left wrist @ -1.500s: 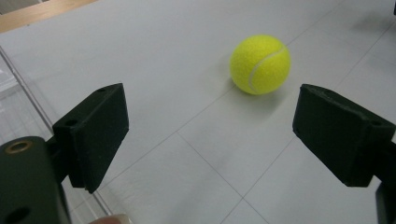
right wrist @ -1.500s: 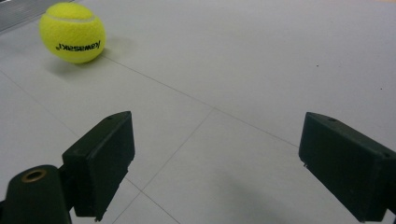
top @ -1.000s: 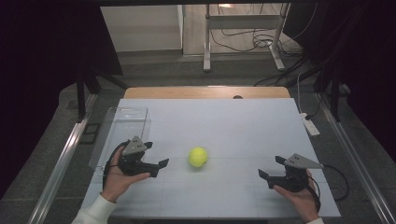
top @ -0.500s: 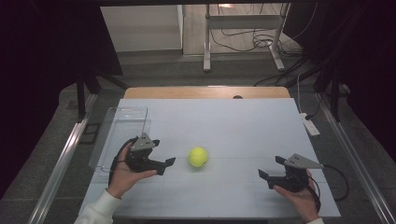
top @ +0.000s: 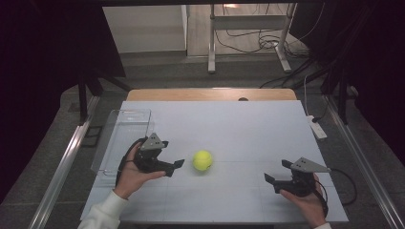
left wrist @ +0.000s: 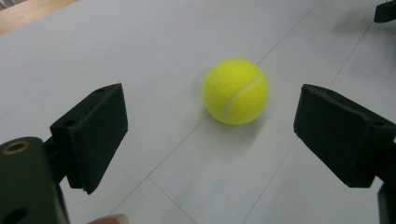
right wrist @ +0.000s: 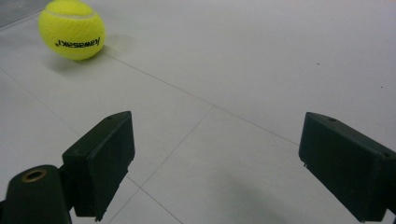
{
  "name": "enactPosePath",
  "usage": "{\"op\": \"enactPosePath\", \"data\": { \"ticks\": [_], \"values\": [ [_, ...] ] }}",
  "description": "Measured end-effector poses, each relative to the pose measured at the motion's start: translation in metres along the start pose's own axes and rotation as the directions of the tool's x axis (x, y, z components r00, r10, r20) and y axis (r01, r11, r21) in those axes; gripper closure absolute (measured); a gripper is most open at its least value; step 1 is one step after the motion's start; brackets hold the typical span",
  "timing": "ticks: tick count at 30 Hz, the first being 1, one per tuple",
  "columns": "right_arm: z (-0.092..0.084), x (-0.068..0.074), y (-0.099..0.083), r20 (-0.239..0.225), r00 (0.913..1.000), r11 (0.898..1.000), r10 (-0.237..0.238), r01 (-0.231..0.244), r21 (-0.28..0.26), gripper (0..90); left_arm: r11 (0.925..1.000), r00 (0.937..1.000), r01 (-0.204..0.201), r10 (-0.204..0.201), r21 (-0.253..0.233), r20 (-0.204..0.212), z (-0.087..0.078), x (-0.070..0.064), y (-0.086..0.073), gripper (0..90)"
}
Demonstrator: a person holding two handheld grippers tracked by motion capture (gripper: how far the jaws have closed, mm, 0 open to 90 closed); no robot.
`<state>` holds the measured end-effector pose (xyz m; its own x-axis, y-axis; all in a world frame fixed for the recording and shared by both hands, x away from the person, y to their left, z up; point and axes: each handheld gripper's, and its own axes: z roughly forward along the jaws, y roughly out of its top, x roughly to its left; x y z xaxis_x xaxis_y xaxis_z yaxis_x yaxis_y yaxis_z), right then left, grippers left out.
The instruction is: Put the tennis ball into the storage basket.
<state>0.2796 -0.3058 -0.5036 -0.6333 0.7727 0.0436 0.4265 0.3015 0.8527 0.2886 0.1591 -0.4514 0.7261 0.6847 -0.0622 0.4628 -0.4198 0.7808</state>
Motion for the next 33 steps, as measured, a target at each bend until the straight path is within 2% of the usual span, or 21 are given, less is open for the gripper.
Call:
{"op": "enactPosePath", "data": {
  "ticks": [7,33],
  "values": [
    [0.000,0.000,0.000,0.002,1.0000,1.000,0.000,0.000,0.002,10.4,0.9996,0.9998,-0.018,0.018,0.024,0.001,0.008,-0.003,0.005,10.3],
    [0.000,0.000,-0.001,0.002,1.0000,1.000,0.000,0.000,0.003,10.4,0.9967,0.9976,-0.061,0.059,0.054,0.037,0.030,-0.013,0.023,8.9]
  ]
}}
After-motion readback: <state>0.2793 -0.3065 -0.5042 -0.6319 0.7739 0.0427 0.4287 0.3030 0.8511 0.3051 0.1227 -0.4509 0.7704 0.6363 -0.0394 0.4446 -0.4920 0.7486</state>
